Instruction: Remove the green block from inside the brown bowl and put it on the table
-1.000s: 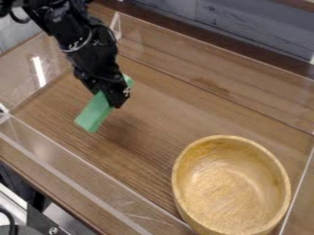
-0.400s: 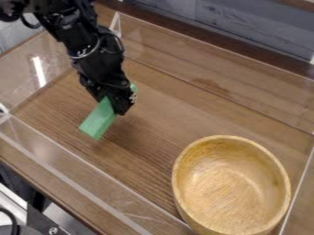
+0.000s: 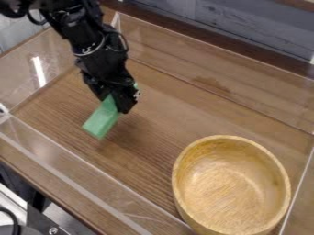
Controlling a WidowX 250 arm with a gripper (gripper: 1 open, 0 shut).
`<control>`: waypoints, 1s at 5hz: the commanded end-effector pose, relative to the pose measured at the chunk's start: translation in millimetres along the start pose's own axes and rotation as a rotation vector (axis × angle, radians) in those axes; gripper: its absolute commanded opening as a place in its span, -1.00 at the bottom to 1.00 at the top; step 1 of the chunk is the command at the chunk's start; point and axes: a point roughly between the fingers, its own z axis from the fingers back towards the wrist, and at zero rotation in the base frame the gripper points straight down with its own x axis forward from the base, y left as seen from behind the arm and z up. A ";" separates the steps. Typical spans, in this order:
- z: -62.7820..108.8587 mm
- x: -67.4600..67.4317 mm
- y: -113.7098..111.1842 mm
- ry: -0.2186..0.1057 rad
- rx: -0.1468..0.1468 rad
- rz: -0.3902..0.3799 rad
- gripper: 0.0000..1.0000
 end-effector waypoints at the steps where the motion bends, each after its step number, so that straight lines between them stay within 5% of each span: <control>1: 7.7 15.2 2.5 -0.040 0.021 -0.012 -1.00; 5: 8.3 25.1 1.6 -0.046 0.012 0.010 -1.00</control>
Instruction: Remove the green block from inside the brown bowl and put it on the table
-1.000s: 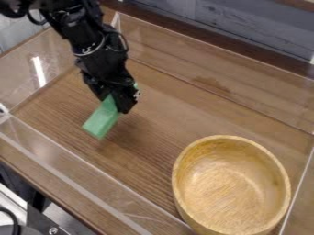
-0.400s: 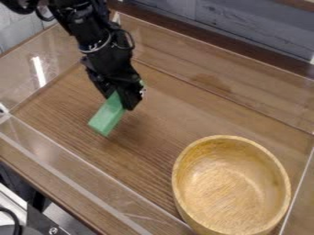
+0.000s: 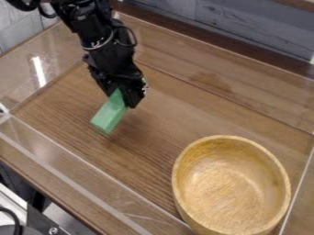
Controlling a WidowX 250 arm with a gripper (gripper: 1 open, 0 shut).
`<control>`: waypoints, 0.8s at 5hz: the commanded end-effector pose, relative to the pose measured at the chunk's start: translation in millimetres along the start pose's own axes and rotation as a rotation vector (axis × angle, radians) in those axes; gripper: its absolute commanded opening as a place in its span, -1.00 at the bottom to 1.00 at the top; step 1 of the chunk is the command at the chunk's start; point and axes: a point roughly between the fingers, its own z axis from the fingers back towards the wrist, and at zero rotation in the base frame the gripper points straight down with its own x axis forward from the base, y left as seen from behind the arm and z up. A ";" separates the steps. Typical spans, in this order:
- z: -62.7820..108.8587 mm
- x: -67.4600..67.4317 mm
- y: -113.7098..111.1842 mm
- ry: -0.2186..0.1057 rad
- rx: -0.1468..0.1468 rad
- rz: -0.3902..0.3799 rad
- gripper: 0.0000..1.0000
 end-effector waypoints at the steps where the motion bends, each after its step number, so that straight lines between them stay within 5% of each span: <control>1: 4.1 13.8 3.1 -0.040 0.013 -0.019 -1.00; 2: 0.8 14.4 3.7 -0.037 0.008 -0.019 1.00; 4: 0.7 19.5 -7.8 -0.029 -0.023 -0.026 1.00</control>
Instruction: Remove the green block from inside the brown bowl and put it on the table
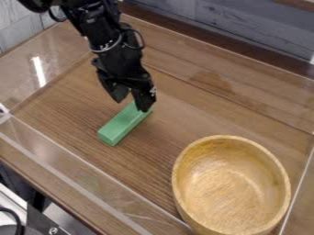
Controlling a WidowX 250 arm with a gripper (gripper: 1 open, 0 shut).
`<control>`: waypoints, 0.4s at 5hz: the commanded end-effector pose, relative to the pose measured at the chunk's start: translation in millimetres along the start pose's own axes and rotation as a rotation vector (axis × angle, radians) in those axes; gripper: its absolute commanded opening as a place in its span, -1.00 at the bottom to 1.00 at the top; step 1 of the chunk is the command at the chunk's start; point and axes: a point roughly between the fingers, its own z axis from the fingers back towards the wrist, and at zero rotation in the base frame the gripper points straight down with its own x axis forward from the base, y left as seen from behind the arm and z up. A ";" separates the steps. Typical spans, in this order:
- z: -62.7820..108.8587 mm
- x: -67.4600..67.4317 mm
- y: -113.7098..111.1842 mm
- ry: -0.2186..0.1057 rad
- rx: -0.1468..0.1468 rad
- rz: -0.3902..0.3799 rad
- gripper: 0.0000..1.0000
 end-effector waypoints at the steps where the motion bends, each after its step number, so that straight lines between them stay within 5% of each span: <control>1: 9.4 16.9 -5.1 -0.044 0.005 -0.016 1.00; 2: 9.5 20.0 -14.1 -0.040 -0.011 -0.017 1.00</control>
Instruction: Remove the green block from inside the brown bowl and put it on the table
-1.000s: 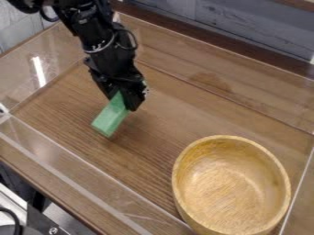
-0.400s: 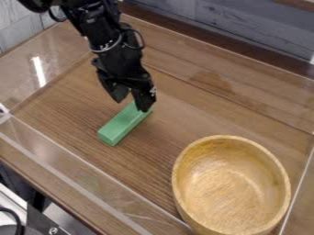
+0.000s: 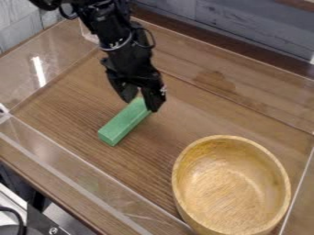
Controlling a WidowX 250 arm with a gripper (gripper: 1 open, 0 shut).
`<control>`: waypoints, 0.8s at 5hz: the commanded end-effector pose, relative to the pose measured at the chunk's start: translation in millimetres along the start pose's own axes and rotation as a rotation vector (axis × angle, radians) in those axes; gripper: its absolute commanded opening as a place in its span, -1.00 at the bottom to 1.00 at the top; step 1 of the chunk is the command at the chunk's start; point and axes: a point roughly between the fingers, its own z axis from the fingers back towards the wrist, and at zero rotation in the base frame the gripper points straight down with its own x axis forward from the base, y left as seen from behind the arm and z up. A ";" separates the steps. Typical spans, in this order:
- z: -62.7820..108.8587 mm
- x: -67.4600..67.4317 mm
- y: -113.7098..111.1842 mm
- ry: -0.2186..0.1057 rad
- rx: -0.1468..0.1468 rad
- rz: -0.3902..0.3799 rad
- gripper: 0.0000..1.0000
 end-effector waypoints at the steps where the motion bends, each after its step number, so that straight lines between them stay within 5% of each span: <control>1: 10.1 15.8 -5.4 -0.046 0.005 -0.013 1.00; 4: 7.7 21.7 -29.5 -0.029 -0.030 -0.039 1.00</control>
